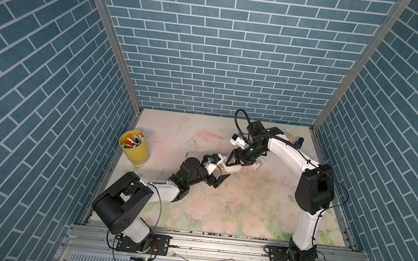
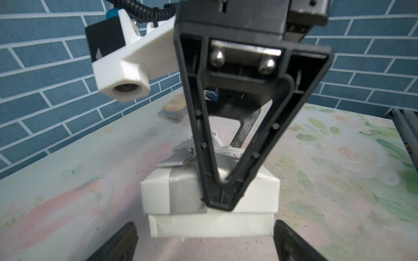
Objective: Take the necklace out of the lift-off lid jewelry box
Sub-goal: Pick up the jewelry box from the center of the board, then open the lid on the jewelry box.
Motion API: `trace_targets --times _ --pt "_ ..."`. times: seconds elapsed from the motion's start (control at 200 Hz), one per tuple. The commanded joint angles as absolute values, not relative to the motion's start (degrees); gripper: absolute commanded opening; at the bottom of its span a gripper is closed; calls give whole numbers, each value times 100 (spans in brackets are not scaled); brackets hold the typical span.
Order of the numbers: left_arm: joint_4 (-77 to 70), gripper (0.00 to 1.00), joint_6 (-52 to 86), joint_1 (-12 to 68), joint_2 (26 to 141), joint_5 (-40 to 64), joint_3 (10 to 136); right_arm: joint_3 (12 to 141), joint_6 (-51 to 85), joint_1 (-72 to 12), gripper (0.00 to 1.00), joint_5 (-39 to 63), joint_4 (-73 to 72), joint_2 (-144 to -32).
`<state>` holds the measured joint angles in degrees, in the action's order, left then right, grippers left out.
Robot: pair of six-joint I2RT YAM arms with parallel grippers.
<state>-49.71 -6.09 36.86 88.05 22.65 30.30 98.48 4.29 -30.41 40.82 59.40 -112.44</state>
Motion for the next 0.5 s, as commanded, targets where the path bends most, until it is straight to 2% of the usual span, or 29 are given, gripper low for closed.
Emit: trace_targets --times 0.0,0.33,0.495 --pt "-5054 92 -599 3727 8903 2581 3207 9765 466 -3023 71 4249 6167 -10982" --pt "-4948 76 -519 3727 8980 2842 3332 9765 440 -3023 71 4272 6209 -10966" --pt "-4848 66 -515 3727 8973 2861 3373 9781 432 -3016 76 4254 6260 -10978"
